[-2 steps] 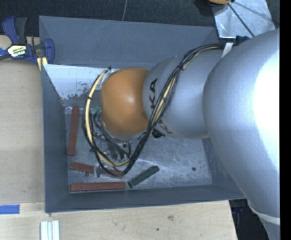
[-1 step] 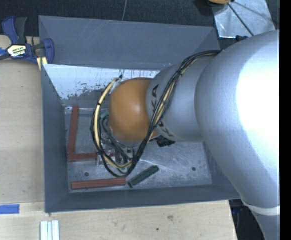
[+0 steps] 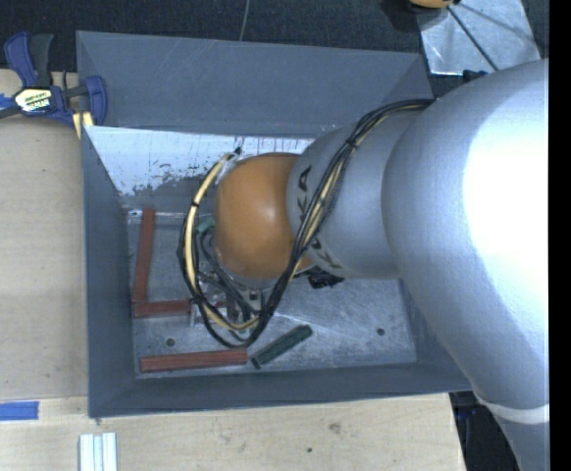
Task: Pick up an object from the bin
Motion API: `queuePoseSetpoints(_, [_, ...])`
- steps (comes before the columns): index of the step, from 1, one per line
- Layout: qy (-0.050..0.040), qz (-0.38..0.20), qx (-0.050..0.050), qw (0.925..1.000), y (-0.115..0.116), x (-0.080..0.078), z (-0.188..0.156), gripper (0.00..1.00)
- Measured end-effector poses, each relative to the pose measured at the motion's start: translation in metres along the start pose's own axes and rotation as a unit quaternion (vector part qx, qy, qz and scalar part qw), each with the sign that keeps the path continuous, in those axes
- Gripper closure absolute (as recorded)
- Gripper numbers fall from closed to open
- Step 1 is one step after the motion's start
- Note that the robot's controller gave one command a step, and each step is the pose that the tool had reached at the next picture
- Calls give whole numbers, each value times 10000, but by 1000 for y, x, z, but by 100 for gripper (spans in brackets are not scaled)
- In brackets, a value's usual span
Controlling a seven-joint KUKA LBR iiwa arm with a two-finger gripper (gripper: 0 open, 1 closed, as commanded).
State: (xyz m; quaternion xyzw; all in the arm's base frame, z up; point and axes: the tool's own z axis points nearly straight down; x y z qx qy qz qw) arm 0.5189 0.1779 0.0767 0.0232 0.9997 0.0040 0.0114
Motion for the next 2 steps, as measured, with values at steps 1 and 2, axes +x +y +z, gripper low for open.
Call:
queuePoseSetpoints(1, [141, 28, 53, 9999, -4, 9, -34, 100])
queuePoseSetpoints(2, [104, 125, 41, 9999, 6, 7, -134, 100])
